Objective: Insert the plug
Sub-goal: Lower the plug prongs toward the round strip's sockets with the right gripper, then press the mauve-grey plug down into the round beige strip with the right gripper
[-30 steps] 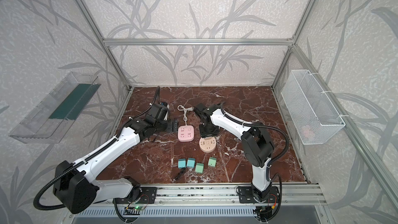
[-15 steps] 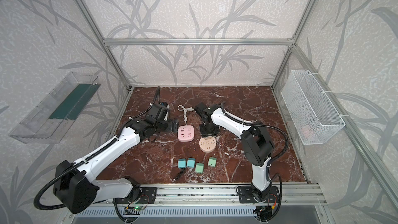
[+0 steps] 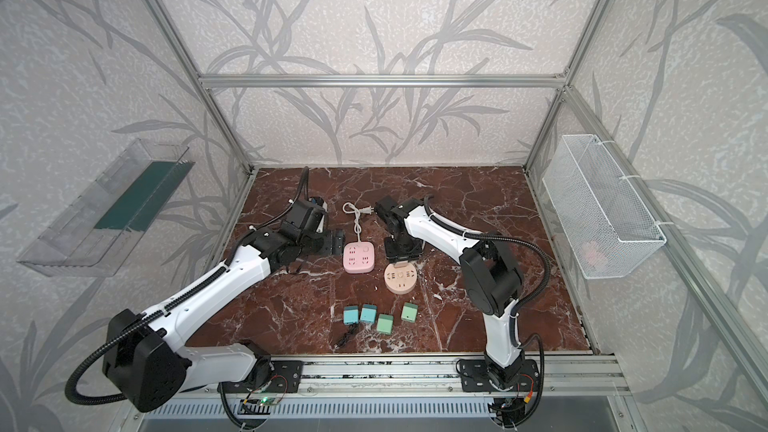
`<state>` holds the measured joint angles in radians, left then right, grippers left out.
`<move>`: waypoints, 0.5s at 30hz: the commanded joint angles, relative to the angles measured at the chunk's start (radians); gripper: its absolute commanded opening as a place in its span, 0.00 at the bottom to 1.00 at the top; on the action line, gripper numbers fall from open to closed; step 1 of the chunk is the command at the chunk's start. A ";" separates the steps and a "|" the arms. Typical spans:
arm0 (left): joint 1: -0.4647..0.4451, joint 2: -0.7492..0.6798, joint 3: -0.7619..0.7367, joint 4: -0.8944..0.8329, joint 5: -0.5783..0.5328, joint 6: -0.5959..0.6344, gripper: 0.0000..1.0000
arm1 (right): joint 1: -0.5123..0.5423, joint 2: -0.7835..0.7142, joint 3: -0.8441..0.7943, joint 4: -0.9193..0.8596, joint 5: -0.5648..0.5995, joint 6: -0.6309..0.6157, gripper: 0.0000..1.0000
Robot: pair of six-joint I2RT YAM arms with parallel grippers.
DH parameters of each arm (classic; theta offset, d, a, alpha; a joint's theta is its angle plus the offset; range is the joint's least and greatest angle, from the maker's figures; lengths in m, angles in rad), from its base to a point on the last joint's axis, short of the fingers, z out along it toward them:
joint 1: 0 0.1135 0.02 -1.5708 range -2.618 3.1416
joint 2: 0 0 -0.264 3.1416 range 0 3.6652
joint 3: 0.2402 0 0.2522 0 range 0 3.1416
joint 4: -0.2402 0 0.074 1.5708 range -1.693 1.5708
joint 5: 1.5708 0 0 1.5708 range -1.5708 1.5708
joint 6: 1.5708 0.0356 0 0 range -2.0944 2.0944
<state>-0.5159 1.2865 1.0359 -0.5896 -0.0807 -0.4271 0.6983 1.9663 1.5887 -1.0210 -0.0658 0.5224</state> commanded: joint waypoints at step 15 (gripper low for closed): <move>0.002 0.003 -0.007 -0.003 -0.016 0.002 0.97 | -0.012 0.133 0.046 -0.095 -0.005 -0.035 0.00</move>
<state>-0.5159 1.2865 1.0359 -0.5892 -0.0811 -0.4271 0.6907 2.0270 1.6691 -1.0901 -0.0711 0.4995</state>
